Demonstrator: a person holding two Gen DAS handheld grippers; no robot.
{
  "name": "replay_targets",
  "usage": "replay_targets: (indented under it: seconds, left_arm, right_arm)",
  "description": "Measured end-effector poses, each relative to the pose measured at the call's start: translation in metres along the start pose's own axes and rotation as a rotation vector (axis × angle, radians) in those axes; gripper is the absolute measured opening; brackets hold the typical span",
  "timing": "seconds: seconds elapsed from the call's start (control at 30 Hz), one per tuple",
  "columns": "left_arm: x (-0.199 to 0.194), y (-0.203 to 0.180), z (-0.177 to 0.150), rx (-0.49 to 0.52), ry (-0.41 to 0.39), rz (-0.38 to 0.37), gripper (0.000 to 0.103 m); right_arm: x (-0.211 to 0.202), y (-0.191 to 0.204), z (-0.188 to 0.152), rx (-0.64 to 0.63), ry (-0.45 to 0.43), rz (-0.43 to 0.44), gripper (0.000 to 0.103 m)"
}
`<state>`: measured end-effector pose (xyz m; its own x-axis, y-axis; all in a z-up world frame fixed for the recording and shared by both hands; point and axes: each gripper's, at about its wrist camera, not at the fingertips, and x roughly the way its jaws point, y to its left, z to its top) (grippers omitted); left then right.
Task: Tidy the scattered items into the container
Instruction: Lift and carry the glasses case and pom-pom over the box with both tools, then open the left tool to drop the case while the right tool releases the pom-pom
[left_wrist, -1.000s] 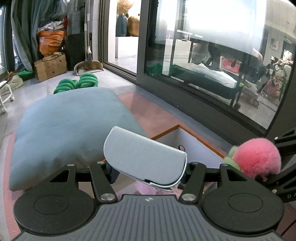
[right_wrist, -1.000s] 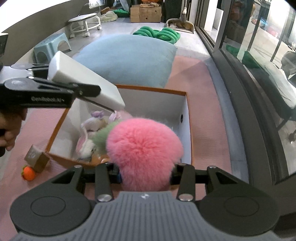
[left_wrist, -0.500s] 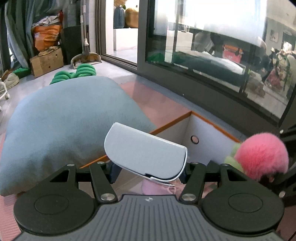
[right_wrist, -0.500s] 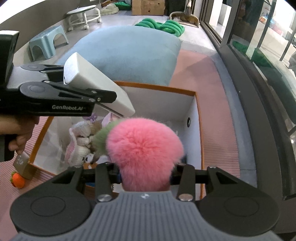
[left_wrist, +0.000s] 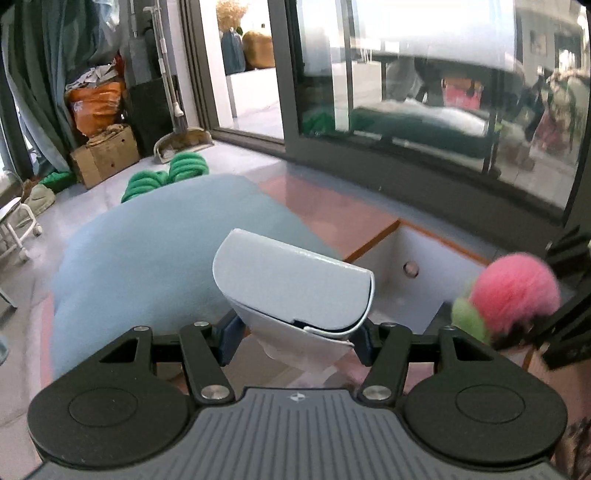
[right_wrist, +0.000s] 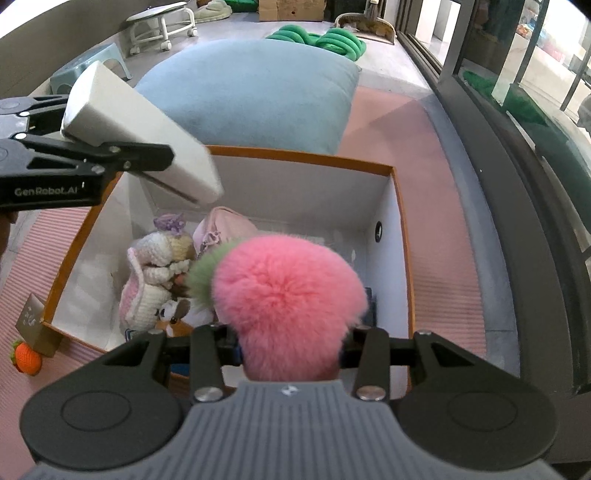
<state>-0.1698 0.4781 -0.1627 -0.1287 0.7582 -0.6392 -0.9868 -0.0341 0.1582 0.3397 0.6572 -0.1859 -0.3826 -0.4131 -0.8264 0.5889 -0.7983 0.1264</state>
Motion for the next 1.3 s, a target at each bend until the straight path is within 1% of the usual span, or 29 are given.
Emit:
replay_targets:
  seconds: [0.2,0.37,0.53,0.6,0.67,0.77,0.8,0.9,0.97,1.07,1.1,1.13,1.23,1.3]
  left_arm:
    - [0.025,-0.008,-0.005,0.035,0.081,-0.013,0.069]
    - [0.049,-0.016,-0.006,0.074,0.205,-0.004,0.069]
    - [0.049,-0.025,0.004,0.119,0.284,0.019,0.068]
    - [0.053,-0.03,0.007,0.153,0.307,0.007,0.068]
    - [0.062,-0.033,0.004,0.179,0.308,-0.026,0.069]
    - [0.073,-0.034,0.0,0.157,0.299,-0.044,0.069]
    - [0.073,-0.033,-0.001,0.139,0.286,-0.043,0.069]
    - [0.063,-0.029,0.002,0.08,0.208,-0.042,0.07]
    - [0.055,-0.025,0.005,0.073,0.175,-0.01,0.071]
    - [0.041,-0.018,0.01,0.069,0.139,0.048,0.073]
    - [0.037,-0.015,0.01,0.068,0.135,0.064,0.073]
    - [0.033,-0.012,0.01,0.067,0.133,0.083,0.078]
    - [0.023,-0.008,0.01,0.069,0.123,0.166,0.079]
    - [0.018,-0.005,0.012,0.076,0.11,0.196,0.079]
  right_arm:
    - [-0.002,0.004,0.0,-0.007,-0.002,0.006,0.045]
    - [-0.001,0.003,-0.002,-0.01,0.005,0.008,0.045]
    - [0.002,-0.001,-0.005,-0.006,0.012,0.008,0.045]
    - [0.005,-0.002,-0.004,-0.002,0.014,0.007,0.045]
    - [0.009,-0.003,-0.003,0.003,0.018,0.006,0.045]
    - [0.021,-0.005,0.001,0.014,0.041,0.019,0.046]
    - [0.025,-0.005,0.001,0.017,0.053,0.023,0.046]
    - [0.032,-0.001,0.001,0.008,0.068,0.028,0.046]
    - [0.035,0.002,-0.001,-0.004,0.079,0.033,0.047]
    - [0.037,0.007,-0.004,-0.026,0.091,0.03,0.055]
    - [0.036,0.007,-0.005,-0.027,0.086,0.023,0.061]
    - [0.035,0.008,-0.005,-0.028,0.078,0.019,0.066]
    - [0.029,0.008,-0.005,-0.018,0.054,0.014,0.067]
    - [0.025,0.008,-0.003,-0.016,0.037,0.02,0.067]
